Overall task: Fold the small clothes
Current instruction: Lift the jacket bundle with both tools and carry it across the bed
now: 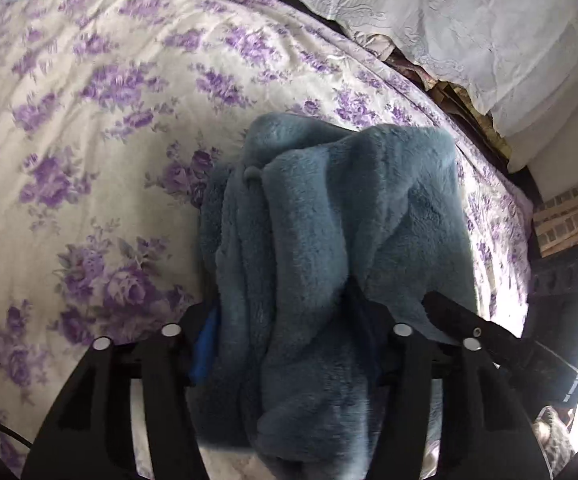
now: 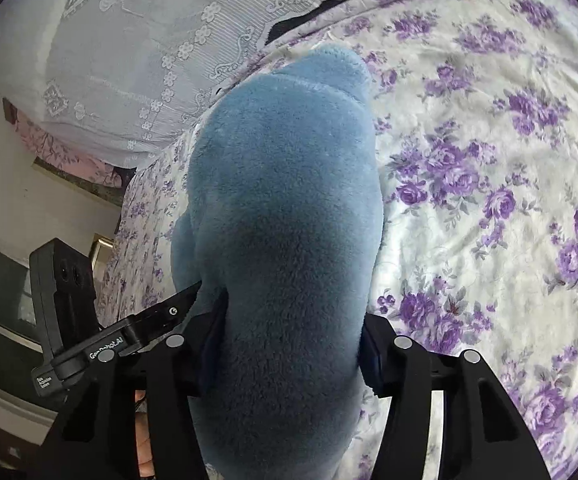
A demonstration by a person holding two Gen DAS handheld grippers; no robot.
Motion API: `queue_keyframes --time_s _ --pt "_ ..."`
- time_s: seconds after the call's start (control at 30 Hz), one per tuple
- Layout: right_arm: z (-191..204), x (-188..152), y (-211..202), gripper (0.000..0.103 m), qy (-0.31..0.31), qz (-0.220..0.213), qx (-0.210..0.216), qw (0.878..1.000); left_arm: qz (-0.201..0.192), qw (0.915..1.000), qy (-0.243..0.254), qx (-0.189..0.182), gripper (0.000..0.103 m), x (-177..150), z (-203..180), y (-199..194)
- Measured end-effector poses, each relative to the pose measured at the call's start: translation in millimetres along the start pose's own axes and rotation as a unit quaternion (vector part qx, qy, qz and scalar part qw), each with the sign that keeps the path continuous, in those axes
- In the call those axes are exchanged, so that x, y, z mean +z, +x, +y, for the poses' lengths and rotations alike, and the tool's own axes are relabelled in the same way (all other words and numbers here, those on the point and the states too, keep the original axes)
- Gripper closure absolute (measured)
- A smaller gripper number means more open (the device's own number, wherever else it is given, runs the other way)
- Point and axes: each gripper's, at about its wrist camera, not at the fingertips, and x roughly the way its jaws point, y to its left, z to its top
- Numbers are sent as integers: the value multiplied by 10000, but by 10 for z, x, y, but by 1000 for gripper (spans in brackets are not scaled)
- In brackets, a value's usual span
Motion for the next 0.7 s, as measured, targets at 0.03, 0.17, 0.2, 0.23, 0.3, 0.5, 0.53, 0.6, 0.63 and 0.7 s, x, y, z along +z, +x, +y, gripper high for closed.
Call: queue_keyframes --time_s 0.03,0.17,0.2,0.23,0.3,0.5,0.53,0.6,0.63,0.7 --pt "63 -26 -53 47 -121 -32 -55 9999 -23 10000 41 4 54 -23 -31 -42" --pt "139 -153 -297 48 -219 -112 -25 9997 -100 9997 208 -82 60 -159 -157 -272" --pt "147 -190 -362 48 -212 -139 -17 9997 -136 9995 271 -87 60 -211 -211 -340" --pt "163 -231 -433 48 -218 -170 5 9996 -177 9993 328 -82 60 -258 -260 -403" --pt "239 -308 -575 48 -307 -219 56 9993 -249 9988 414 -65 60 -349 -328 -525" --pt "473 -506 -925 48 -648 -401 212 9969 -480 9980 374 -151 60 -556 -409 -908" --pt "507 -533 -982 48 -682 -441 240 9964 -520 9978 392 -152 61 -572 -432 -961" --pt "538 -595 -1111 48 -709 -520 286 9957 -609 9969 489 -130 60 -608 -506 -1082" --pt "557 -630 -1162 48 -713 -564 301 9954 -638 9964 540 -122 61 -627 -540 -1128" --pt "585 -685 -1288 48 -704 -678 315 9947 -697 9953 661 -129 60 -673 -619 -1228"
